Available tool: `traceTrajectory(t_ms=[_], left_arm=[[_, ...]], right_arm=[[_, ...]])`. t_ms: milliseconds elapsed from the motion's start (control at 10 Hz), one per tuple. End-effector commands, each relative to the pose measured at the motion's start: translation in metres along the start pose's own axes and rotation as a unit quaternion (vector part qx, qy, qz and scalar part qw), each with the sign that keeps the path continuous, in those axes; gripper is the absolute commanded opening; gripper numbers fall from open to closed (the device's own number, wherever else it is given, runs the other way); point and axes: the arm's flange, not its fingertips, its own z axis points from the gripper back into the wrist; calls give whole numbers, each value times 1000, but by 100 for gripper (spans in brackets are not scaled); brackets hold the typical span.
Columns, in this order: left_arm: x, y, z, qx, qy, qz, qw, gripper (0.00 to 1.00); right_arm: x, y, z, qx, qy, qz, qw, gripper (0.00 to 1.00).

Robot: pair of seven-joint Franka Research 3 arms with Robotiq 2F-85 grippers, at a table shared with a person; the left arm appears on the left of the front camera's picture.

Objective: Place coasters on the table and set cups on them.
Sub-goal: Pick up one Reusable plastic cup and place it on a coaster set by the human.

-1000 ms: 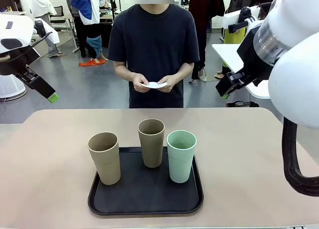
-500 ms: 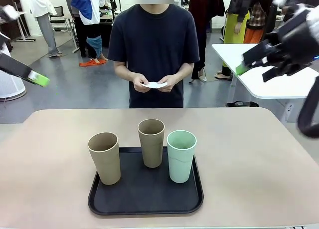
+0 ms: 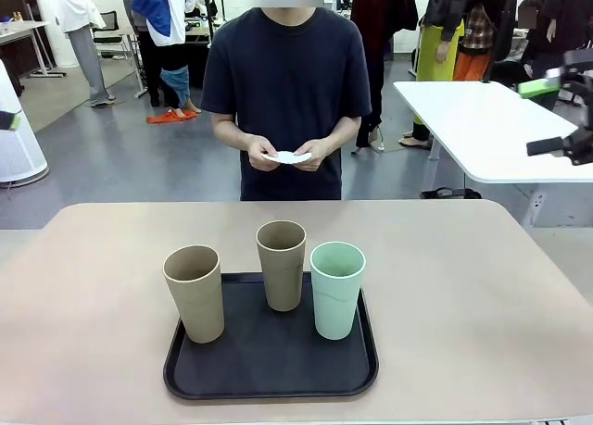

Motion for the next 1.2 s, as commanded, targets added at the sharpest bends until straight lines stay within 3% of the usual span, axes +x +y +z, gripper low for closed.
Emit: traceTrajectory(t_ms=[0,100,300,500,900,1100], left_arm=[[-1,20,37,29,-7,170,985,100],[-13,24,62,41,7,193,980,100],[-28,22,105,59,-8,210,976,100],[-49,17,138,110,-44,210,971,100],[-72,5,159,160,-39,193,967,100],[-77,8,157,168,-20,191,967,100]], right_arm=[[-68,-76,1,-29,9,-63,998,100],[-72,-90,17,-46,40,-50,997,100],[-77,-102,50,-58,36,-24,997,100],[-84,-105,84,-37,37,45,998,100],[-90,-93,118,11,25,54,998,100],[-91,-93,123,17,65,36,997,100]])
